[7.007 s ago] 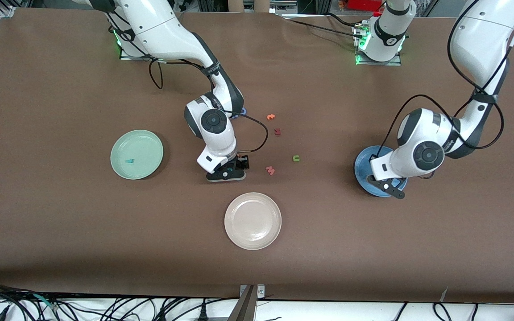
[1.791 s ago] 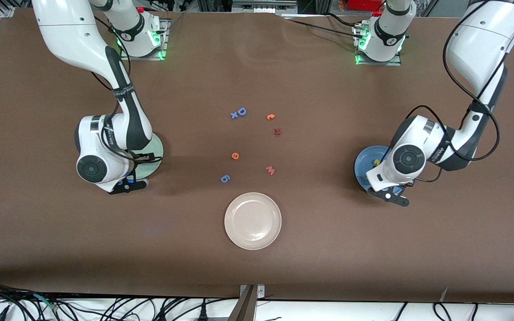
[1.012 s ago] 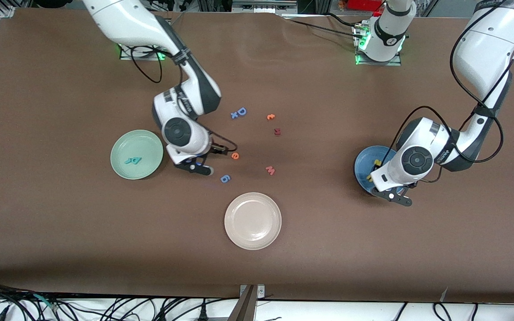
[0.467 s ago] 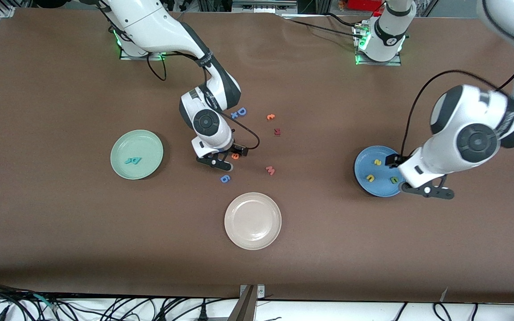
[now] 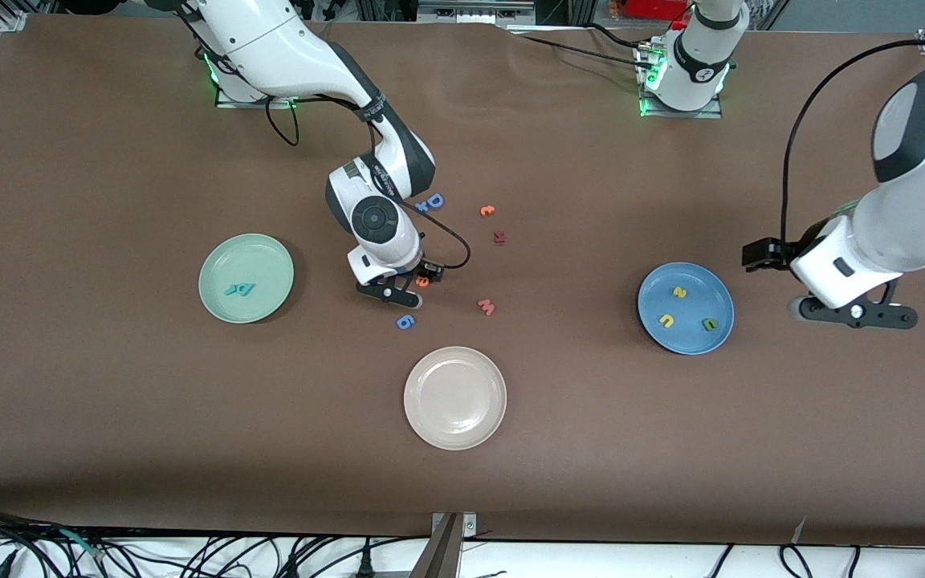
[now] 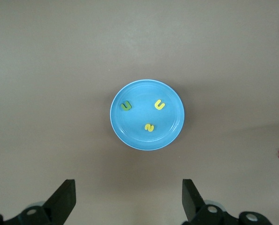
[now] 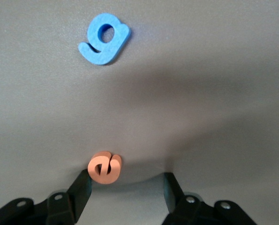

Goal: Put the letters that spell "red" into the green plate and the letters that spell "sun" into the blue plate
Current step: 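Grasp the orange a with the right gripper while the left gripper withdraws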

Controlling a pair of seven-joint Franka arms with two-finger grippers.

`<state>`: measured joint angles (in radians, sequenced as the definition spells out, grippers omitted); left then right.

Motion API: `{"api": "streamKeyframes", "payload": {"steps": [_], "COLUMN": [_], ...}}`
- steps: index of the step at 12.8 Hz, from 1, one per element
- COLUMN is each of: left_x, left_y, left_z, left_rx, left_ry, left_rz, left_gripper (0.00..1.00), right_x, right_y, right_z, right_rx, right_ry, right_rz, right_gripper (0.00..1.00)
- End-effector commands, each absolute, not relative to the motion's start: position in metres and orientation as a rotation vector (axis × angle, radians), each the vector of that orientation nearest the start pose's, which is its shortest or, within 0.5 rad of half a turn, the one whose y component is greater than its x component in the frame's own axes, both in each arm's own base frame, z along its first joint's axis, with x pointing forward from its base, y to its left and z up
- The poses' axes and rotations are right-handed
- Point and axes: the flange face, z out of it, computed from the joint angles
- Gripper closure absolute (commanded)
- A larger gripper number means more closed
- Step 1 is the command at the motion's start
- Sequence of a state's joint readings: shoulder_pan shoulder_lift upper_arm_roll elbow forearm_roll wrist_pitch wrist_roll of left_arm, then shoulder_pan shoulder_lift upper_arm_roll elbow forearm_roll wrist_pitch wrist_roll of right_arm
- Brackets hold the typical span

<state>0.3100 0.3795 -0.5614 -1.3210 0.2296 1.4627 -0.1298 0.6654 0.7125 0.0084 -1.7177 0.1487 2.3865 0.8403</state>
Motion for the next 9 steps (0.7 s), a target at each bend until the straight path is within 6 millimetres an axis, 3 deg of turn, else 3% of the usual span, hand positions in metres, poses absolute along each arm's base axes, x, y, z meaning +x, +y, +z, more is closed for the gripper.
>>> {"api": "streamKeyframes", "payload": {"steps": [1, 3, 6, 9], "left_x": [0.629, 0.624, 0.572, 0.551], "left_y": [-0.07, -0.057, -0.059, -0.07], "left_z": [0.547, 0.564, 0.571, 0.572], "left_rx": [-3.076, -3.201, -3.17, -3.148], "left_ry": [0.122, 0.036, 0.177, 0.252], "left_rz": [0.225, 0.156, 0.152, 0.026], "left_gripper": [0.0, 0.0, 0.0, 0.0], "right_x": [0.524, 0.524, 0.525, 0.523], "right_y": [0.419, 0.421, 0.422, 0.422], "right_z": [0.171, 0.171, 0.17, 0.164], "right_rx": [-3.064, -3.058, -3.056, -3.062], "right_ry": [0.399, 0.387, 0.375, 0.377], "right_rz": [0.057, 0.038, 0.014, 0.025], "right_gripper": [0.32, 0.32, 0.32, 0.45]}}
